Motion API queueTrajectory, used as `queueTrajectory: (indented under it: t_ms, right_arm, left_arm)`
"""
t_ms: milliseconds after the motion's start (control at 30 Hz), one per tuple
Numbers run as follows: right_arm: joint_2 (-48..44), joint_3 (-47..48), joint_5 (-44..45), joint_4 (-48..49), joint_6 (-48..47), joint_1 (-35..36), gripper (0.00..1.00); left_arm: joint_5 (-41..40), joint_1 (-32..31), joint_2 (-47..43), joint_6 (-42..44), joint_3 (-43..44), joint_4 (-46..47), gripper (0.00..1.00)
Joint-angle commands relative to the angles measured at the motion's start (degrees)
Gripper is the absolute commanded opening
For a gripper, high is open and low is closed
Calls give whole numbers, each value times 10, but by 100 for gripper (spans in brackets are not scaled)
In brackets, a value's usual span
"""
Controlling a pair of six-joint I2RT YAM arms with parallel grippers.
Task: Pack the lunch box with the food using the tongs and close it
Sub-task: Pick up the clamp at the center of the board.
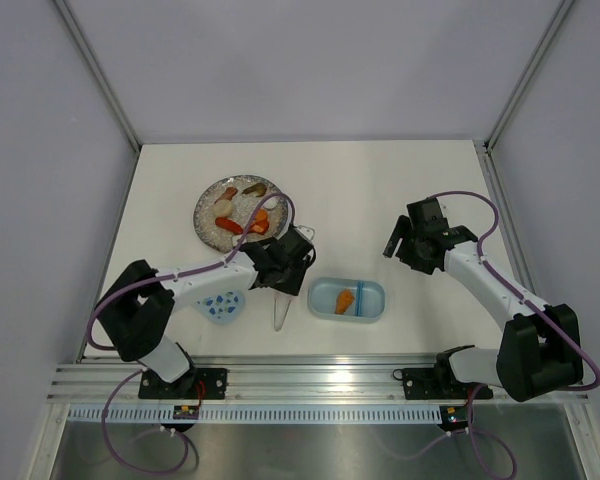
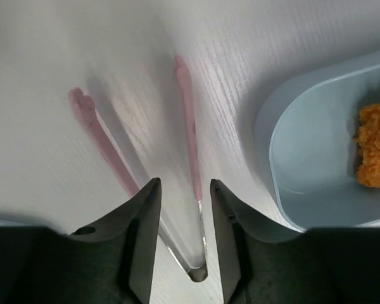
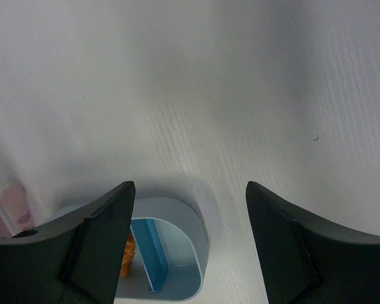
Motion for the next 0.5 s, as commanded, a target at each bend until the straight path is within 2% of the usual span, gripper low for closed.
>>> queueTrajectory:
  t_ms: [0,100,133,200,267,333,433,467]
  right_arm:
    - [-12,-2,-3,6,-4,-2,79]
    - [-14,-2,2,2,-6,-2,79]
    - [-15,-2,3,1,-6,-2,79]
    - [-18,-7,4,3,-6,-2,79]
    - [-14,-10,2,5,-4,-2,79]
    - [-10,-10,-5,11,-2,-2,79]
    - [2,-5,-12,18,-1,-2,79]
    - [3,-4,-13,18,-2,-2,79]
  left_arm:
    - [3,1,7,21,16,13,43]
    - [4,0,-6,7,27,-7,49]
    - [-1,-1,-27,-9,28,-12,49]
    - [-20,-1,-75,-32,14,-14,56]
    - [-44,-2,-103,-73,-2,-17,57]
    - [-73,-2,-125,-99,-32,-18,70]
    - [-51,-3,-143,-115,-68,-9,93]
    - [-41,-4,-141,-117,-75,-6,95]
